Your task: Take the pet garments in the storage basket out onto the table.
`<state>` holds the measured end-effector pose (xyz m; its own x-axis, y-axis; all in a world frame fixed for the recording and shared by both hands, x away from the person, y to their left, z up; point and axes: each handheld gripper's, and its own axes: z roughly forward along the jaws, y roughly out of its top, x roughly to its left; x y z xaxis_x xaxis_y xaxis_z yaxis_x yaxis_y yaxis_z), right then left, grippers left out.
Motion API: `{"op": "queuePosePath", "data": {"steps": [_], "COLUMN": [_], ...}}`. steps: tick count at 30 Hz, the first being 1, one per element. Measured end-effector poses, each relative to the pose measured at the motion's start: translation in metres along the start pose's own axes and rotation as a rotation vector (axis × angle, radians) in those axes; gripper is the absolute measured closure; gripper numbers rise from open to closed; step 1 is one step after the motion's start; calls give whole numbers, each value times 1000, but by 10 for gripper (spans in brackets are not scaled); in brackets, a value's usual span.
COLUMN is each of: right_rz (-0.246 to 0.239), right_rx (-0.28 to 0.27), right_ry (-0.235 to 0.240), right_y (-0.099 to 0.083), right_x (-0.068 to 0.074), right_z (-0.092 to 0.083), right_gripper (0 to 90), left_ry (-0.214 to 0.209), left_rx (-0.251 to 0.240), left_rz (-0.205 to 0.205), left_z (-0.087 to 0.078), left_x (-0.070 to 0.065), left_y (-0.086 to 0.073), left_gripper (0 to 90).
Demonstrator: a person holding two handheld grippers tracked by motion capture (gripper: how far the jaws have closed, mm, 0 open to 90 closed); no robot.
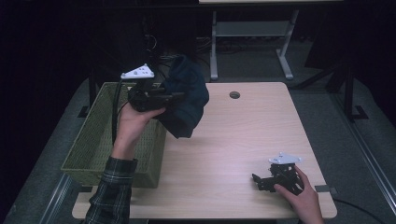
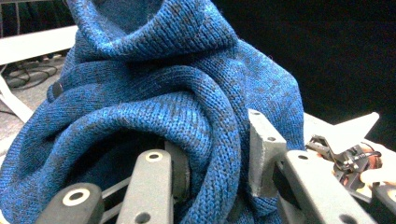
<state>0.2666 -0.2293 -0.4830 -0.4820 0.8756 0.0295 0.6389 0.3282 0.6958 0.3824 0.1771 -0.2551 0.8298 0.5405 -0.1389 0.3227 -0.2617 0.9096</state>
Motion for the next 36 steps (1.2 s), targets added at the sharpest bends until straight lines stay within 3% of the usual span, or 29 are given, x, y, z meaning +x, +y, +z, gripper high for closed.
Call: {"op": "queuePosePath", "data": {"steps": [21,36], "right_rz": [-2,-2], "right_rx": [-1,-2], "right_ry": [-1,-1], "right_y": [0,0], "right_x": [0,0], "right_z": [0,0], "right_gripper": [0,0], "left_ry": [-89,-156], "left_rx": [73,172], "left_rz": [59,107], "left_z": [75,139], "left_x": [-23,-42], "left_y": [-9,-35], "left_gripper": [655,655]}}
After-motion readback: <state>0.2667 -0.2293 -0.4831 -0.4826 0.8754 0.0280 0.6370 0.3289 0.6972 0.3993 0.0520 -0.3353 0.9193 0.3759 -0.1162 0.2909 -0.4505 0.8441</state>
